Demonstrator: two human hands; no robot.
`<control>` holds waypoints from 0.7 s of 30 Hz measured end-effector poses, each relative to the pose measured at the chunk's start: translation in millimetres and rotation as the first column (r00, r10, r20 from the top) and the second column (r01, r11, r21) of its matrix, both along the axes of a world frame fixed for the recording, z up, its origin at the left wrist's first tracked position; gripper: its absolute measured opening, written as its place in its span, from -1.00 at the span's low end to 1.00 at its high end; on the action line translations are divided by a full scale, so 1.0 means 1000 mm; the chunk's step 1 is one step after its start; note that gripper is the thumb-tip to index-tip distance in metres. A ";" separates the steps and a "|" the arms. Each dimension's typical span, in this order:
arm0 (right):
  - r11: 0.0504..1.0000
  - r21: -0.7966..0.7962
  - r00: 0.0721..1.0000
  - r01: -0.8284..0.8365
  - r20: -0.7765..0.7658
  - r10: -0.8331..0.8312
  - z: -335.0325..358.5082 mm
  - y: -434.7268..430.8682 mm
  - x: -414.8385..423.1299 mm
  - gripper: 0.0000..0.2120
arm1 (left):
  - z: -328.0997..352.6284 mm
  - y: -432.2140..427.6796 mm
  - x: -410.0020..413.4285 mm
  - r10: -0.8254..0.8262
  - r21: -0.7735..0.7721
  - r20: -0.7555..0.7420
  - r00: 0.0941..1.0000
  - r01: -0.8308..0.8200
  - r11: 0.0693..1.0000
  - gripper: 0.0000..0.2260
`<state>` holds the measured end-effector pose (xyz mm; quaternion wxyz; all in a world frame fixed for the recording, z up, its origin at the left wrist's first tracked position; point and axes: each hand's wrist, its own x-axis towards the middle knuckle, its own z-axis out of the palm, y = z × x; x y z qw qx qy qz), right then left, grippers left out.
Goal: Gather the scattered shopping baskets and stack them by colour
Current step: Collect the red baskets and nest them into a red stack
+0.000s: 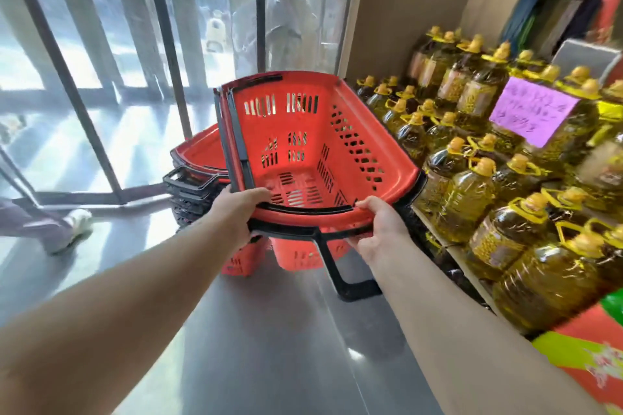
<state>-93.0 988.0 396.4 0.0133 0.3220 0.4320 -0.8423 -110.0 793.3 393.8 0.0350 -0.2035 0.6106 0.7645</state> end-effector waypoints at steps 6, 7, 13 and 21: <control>1.000 -0.013 0.997 -0.006 -0.083 0.005 0.032 -0.053 -0.085 -0.79 | 0.037 -0.054 -0.085 -0.011 0.067 0.020 1.000 0.010 0.998 -0.68; 1.000 -0.016 0.996 -0.007 -0.090 0.005 0.036 -0.062 -0.103 -0.78 | 0.043 -0.061 -0.102 0.015 0.103 0.040 0.999 -0.019 0.994 -0.68; 0.995 -0.097 0.992 -0.032 -0.127 0.020 0.043 -0.101 -0.208 -0.75 | 0.058 -0.099 -0.201 0.104 0.097 -0.046 0.994 -0.099 0.990 -0.51; 0.984 -0.118 0.987 -0.130 -0.109 0.117 0.048 -0.170 -0.333 -0.76 | 0.067 -0.170 -0.315 0.189 0.042 -0.169 0.967 -0.184 0.982 -0.71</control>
